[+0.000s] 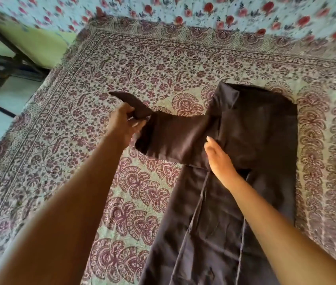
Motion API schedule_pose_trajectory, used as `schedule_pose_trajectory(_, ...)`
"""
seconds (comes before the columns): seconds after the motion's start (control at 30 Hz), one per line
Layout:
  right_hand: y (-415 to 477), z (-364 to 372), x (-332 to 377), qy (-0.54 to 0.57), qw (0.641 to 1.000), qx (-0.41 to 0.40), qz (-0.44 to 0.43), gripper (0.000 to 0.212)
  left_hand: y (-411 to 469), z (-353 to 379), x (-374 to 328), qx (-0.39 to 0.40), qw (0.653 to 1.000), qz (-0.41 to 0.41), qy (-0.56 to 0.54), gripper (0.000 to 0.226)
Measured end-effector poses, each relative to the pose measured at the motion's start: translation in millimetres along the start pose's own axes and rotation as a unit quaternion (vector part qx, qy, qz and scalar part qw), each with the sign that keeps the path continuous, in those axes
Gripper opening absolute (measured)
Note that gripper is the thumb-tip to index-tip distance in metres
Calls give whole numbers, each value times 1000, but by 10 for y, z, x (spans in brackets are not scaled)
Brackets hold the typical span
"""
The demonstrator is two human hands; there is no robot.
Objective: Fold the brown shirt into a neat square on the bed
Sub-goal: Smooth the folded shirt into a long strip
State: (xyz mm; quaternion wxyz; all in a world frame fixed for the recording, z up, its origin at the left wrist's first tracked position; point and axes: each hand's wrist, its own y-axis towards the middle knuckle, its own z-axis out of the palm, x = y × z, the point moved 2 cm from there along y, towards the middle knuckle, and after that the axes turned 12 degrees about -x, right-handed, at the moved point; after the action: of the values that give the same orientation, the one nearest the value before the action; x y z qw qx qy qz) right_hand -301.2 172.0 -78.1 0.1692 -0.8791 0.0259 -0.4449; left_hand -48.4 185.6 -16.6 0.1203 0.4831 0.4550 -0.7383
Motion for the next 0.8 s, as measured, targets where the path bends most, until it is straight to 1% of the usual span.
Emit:
schedule_pose_trajectory(0.03,-43,-95,26,102,993,-3,55,45,-187,190,-29,40,999,17,-2,13)
schedule_pose_trajectory(0.07,-94,-203,44,175,979,0,105,45,-388,391,-39,97,995,36,10,14)
schedule_pose_trajectory(0.13,-170,-435,21,255,953,13,165,49,-863,742,-21,216,972,65,60,23)
schedule_pose_trajectory(0.2,-295,-723,-15,338,918,15,208,51,-1357,1012,95,308,943,66,110,17)
schedule_pose_trajectory(0.23,-356,-855,-80,356,909,11,216,49,-1581,1101,195,343,926,66,140,15)
schedule_pose_trajectory(0.27,-468,-994,-101,350,912,12,215,45,-1804,1153,303,380,906,69,171,16)
schedule_pose_trajectory(0.3,-492,-1097,-223,339,922,4,186,38,-2002,1183,466,418,880,71,215,18)
schedule_pose_trajectory(0.37,-520,-1266,-536,364,908,42,203,13,-2291,1134,837,476,826,48,298,30)
schedule_pose_trajectory(0.4,-526,-1325,-739,347,912,66,209,13,-2407,1070,1029,497,797,24,343,32)
schedule_pose_trajectory(0.43,-538,-1357,-931,340,909,61,233,29,-2487,980,1184,521,762,9,386,36)
schedule_pose_trajectory(0.47,-679,-1448,-989,324,913,75,236,38,-2568,886,1342,541,726,-5,424,40)
schedule_pose_trajectory(0.5,-817,-1490,-1049,345,894,98,267,43,-2667,804,1457,558,694,-27,455,34)
schedule_pose_trajectory(0.53,-965,-1500,-1093,337,888,138,281,42,-2749,711,1546,561,671,-47,483,25)
schedule_pose_trajectory(0.57,-1122,-1486,-1101,312,897,142,278,33,-2809,618,1635,556,657,-61,506,22)
schedule_pose_trajectory(0.6,-1272,-1482,-1092,301,911,123,254,24,-2868,540,1663,543,653,-65,523,25)
schedule_pose_trajectory(0.63,-1350,-1478,-1154,316,914,81,241,28,-2930,465,1668,531,651,-66,539,25)
schedule_pose_trajectory(0.67,-1441,-1477,-1214,335,912,45,233,32,-2969,378,1647,515,654,-67,550,21)
schedule_pose_trajectory(0.7,-1526,-1488,-1238,369,899,18,235,32,-3000,278,1618,496,655,-68,565,13)
schedule_pose_trajectory(0.73,-1602,-1471,-1290,406,878,-5,255,31,-3035,175,1578,476,658,-65,579,8)
schedule_pose_trajectory(0.77,-1672,-1435,-1355,424,862,-22,276,30,-3049,73,1542,463,653,-61,597,15)
schedule_pose_trajectory(0.8,-1778,-1399,-1385,415,862,-25,290,30,-3062,-54,1537,456,643,-52,613,22)
